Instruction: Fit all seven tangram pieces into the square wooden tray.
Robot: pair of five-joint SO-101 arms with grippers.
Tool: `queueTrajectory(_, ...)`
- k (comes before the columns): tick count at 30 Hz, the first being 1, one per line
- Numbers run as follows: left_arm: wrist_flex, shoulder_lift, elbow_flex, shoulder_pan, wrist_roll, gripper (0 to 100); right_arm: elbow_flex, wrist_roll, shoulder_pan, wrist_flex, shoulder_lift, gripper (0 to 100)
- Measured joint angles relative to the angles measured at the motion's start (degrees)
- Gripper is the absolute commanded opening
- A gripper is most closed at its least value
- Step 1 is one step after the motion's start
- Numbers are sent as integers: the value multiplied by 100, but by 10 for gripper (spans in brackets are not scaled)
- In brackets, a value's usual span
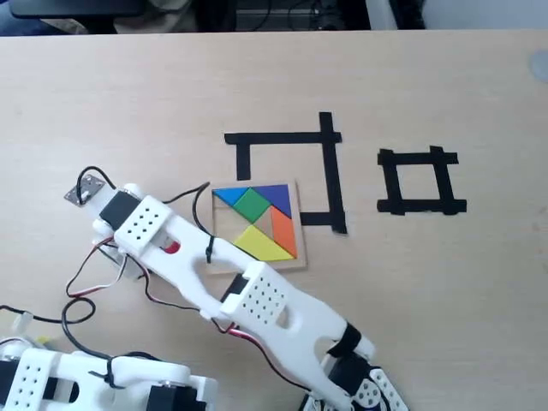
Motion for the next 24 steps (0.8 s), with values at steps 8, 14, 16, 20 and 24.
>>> queueTrajectory(8, 0, 0, 0, 0, 0, 263, -695, 0, 0, 237, 378, 286)
queueTrajectory(14, 0, 0, 0, 0, 0, 263, -1099, 0, 26, 413, 571, 295)
queueTrajectory(16, 0, 0, 0, 0, 0, 263, -1187, -26, 26, 448, 624, 328)
queueTrajectory(20, 0, 0, 0, 0, 0, 263, -1231, -132, 18, 484, 659, 339)
queueTrajectory(24, 0, 0, 0, 0, 0, 263, -1231, -167, 18, 484, 659, 339)
